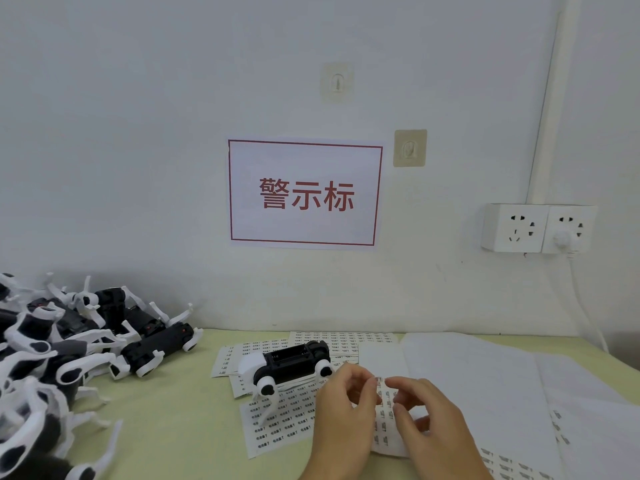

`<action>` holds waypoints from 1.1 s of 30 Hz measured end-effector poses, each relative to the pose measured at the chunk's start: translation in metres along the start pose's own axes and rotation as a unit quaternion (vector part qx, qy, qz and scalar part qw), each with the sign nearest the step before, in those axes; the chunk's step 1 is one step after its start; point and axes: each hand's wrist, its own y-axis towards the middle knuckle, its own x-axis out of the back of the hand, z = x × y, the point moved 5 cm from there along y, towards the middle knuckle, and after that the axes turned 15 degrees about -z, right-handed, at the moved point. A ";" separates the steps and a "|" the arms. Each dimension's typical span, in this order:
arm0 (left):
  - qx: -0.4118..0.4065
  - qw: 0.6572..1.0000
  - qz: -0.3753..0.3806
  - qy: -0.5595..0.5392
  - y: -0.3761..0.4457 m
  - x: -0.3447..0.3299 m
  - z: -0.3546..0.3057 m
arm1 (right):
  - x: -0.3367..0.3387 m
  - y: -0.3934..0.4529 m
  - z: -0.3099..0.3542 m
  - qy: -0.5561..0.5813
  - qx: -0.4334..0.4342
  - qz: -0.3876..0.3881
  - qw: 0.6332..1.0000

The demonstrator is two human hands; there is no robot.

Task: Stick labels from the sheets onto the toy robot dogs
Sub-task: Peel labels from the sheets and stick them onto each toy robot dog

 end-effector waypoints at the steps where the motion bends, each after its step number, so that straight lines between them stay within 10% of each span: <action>1: 0.001 1.000 0.001 0.001 0.000 0.000 0.000 | 0.001 0.000 -0.001 0.009 -0.010 -0.005 1.000; 25: -0.026 0.996 0.055 0.072 -0.005 -0.006 0.002 | 0.007 0.002 0.004 0.005 -0.042 -0.040 0.998; 33: -0.241 0.967 -0.033 0.081 -0.009 0.006 -0.028 | 0.007 0.005 -0.003 0.009 -0.095 -0.031 0.995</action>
